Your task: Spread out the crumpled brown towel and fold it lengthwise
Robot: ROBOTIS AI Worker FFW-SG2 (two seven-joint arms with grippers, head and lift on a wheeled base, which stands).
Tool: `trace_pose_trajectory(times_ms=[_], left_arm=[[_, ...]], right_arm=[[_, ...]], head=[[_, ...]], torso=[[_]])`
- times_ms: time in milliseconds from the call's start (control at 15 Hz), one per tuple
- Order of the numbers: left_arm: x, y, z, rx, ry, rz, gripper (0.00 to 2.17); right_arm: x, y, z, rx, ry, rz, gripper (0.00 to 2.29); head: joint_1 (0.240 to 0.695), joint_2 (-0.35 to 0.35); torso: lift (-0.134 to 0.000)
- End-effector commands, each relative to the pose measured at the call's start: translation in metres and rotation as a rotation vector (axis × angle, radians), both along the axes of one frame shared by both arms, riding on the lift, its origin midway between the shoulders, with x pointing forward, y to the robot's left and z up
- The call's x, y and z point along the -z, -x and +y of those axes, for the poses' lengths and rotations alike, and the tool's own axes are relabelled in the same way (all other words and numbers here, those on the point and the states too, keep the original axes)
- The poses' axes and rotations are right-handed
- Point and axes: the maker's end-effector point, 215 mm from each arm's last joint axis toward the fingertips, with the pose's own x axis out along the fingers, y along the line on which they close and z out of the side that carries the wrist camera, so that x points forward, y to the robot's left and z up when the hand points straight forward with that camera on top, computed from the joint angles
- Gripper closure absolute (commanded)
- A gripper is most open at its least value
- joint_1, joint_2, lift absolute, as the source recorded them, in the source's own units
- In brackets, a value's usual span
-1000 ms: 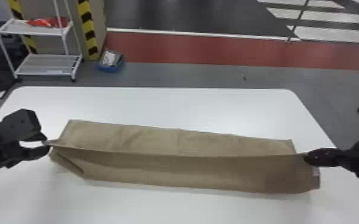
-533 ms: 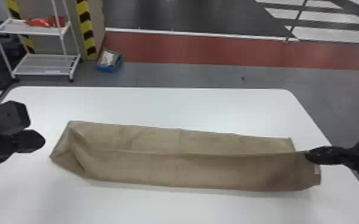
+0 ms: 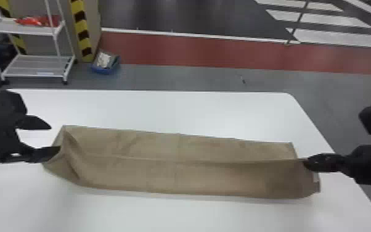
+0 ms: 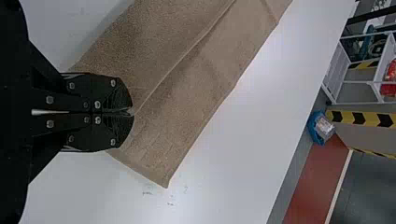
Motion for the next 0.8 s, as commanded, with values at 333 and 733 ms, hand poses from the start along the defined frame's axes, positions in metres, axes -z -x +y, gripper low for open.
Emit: trace_pose_trajectory(times_ms=[333,733], left_arm=[[0.015,-0.042,0.006,-0.166,0.277,0.184,0.33],[0.037,-0.038,-0.014,-0.147,0.249,0.21,0.33]], right_arm=[[0.009,0.005,0.008,-0.011,0.001,0.016,1.33],[0.011,0.006,0.01,-0.012,0.0,0.019,1.33]], head=[[0.695,-0.158],[0.695,-0.146]], torso=[[-0.124],[-0.124]])
